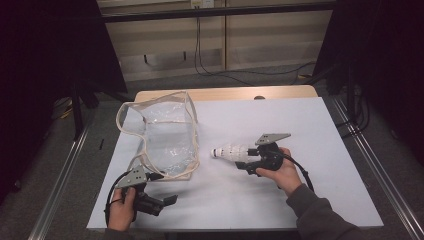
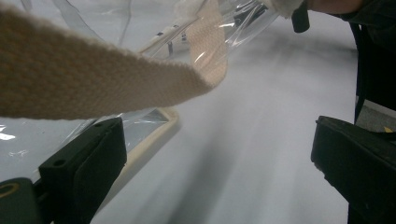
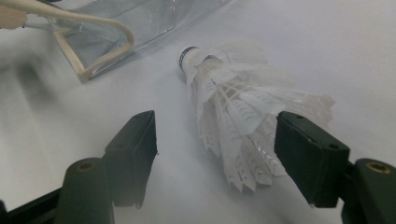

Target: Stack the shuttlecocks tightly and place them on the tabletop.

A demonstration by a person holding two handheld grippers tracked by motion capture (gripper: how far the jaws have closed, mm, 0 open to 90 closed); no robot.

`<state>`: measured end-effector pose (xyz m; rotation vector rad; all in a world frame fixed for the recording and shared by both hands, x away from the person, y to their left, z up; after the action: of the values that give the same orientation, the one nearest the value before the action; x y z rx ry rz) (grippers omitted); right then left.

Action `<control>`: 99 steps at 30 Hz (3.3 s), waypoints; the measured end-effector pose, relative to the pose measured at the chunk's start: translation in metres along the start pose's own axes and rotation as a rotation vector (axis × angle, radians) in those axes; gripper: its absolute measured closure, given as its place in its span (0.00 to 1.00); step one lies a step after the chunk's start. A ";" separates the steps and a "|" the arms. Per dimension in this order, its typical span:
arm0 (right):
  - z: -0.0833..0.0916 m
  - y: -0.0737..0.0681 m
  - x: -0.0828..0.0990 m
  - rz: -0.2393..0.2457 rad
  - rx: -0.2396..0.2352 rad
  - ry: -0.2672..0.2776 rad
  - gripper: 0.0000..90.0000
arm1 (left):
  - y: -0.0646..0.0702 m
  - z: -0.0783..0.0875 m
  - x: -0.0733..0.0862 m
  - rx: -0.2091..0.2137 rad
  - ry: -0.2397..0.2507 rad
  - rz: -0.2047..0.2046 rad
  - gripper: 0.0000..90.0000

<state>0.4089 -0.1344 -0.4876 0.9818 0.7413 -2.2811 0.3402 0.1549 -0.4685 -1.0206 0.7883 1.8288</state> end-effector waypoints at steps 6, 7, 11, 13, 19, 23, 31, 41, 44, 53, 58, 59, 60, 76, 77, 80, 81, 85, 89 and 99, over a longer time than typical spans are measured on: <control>-0.007 -0.003 0.000 -0.004 0.008 -0.012 0.30 | 0.000 0.000 0.000 0.002 0.000 0.000 0.04; -0.009 -0.004 0.000 -0.003 0.011 -0.014 0.30 | 0.000 0.000 0.000 0.002 -0.001 0.000 0.04; -0.011 -0.006 -0.002 0.001 0.015 -0.009 0.30 | 0.000 0.001 0.000 0.002 0.001 -0.001 0.04; -0.013 -0.006 -0.002 -0.002 0.018 -0.012 0.30 | 0.000 0.001 0.000 0.003 -0.001 -0.001 0.04; -0.018 -0.005 -0.001 -0.007 0.032 -0.012 0.31 | 0.000 0.001 0.000 0.002 0.001 -0.001 0.04; -0.020 -0.005 -0.001 -0.010 0.034 -0.014 0.32 | 0.000 0.001 0.000 0.004 -0.002 -0.002 0.04; -0.023 -0.008 -0.005 -0.005 0.043 0.001 0.41 | 0.000 0.000 0.000 0.001 0.000 -0.001 0.04; -0.029 -0.006 -0.006 -0.018 0.059 0.009 0.56 | 0.000 0.001 0.000 0.004 0.000 0.000 0.04; -0.030 -0.005 -0.006 -0.015 0.066 0.006 0.58 | 0.000 0.001 0.000 0.004 0.001 -0.001 0.04; -0.034 -0.007 -0.007 0.004 0.073 0.003 0.68 | 0.000 0.000 0.001 0.004 -0.005 0.001 0.04; -0.036 -0.007 -0.006 0.015 0.075 -0.004 0.78 | 0.000 0.001 0.000 0.002 0.001 -0.001 0.04; -0.036 -0.006 -0.005 0.022 0.076 -0.007 0.82 | 0.000 0.002 0.000 0.003 -0.003 -0.002 0.04; -0.037 -0.006 -0.005 0.019 0.073 -0.004 0.84 | 0.000 0.002 0.000 0.002 0.003 0.000 0.04; -0.028 -0.004 -0.009 0.022 0.050 -0.020 0.92 | 0.001 0.003 0.001 0.001 0.000 0.000 0.04; -0.028 -0.004 -0.009 0.019 0.048 -0.019 0.92 | 0.000 0.003 0.001 0.001 0.000 -0.001 0.04; -0.026 -0.004 -0.010 0.023 0.043 -0.023 0.92 | 0.001 0.003 0.000 -0.001 0.005 0.003 0.04; -0.025 -0.005 -0.010 0.022 0.037 -0.022 0.92 | 0.001 0.003 0.000 -0.001 0.002 0.000 0.04; -0.022 -0.007 -0.012 0.019 0.023 -0.020 0.92 | 0.001 0.004 0.000 -0.003 0.002 0.000 0.04; -0.019 -0.007 -0.016 0.019 0.019 -0.014 0.92 | 0.002 0.004 -0.001 -0.002 0.009 -0.001 0.04; -0.016 -0.010 -0.021 0.029 0.007 -0.023 0.92 | 0.001 0.007 0.000 -0.004 0.002 -0.006 0.04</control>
<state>0.4221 -0.1112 -0.4785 0.9616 0.7049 -2.2676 0.3371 0.1597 -0.4650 -1.0260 0.7822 1.8252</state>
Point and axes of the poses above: each handheld gripper's, and its own axes: z roughly backward along the jaws, x roughly out of its underside, y roughly to its right, the point moved 8 cm from there along -z, roughly forward along the jaws, and after that the axes turned 4 degrees about -z, right-handed, at the moved point
